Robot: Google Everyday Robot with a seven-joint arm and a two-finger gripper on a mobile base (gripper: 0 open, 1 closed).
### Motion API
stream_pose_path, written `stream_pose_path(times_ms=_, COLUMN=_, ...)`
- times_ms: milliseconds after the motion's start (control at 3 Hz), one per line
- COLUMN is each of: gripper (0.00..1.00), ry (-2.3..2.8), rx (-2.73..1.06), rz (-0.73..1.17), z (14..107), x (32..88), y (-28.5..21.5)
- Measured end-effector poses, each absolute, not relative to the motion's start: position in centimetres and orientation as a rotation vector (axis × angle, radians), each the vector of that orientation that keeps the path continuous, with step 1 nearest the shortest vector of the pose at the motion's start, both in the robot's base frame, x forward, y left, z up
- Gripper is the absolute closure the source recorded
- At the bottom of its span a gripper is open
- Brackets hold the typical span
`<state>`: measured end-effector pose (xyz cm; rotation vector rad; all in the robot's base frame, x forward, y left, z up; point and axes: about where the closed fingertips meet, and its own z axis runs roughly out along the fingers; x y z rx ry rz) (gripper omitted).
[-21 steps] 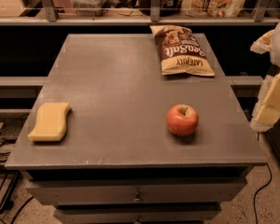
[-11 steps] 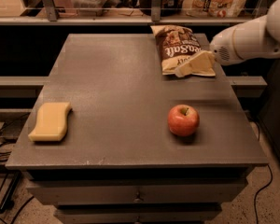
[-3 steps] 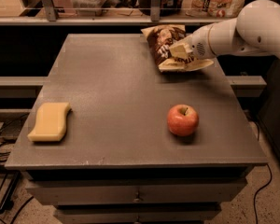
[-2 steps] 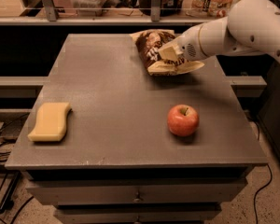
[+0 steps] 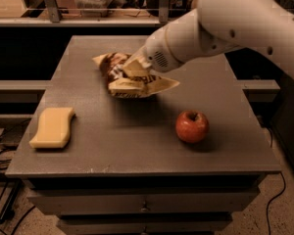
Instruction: Move brown chip bag near sponge
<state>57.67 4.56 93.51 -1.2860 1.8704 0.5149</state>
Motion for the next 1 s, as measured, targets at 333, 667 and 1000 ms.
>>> stream_pose_path(times_ms=333, gripper=0.81, ry=1.855, rx=-1.381, rz=0.577, z=93.5, x=53.2, y=9.3)
stream_pose_path(times_ms=667, gripper=0.58, ry=1.848, rx=-1.440, rz=0.634, z=93.0, x=50.2, y=12.3)
stream_pose_path(times_ms=1000, gripper=0.35, ry=1.829, rx=-1.454, rz=0.717, z=92.9, x=48.5, y=13.8)
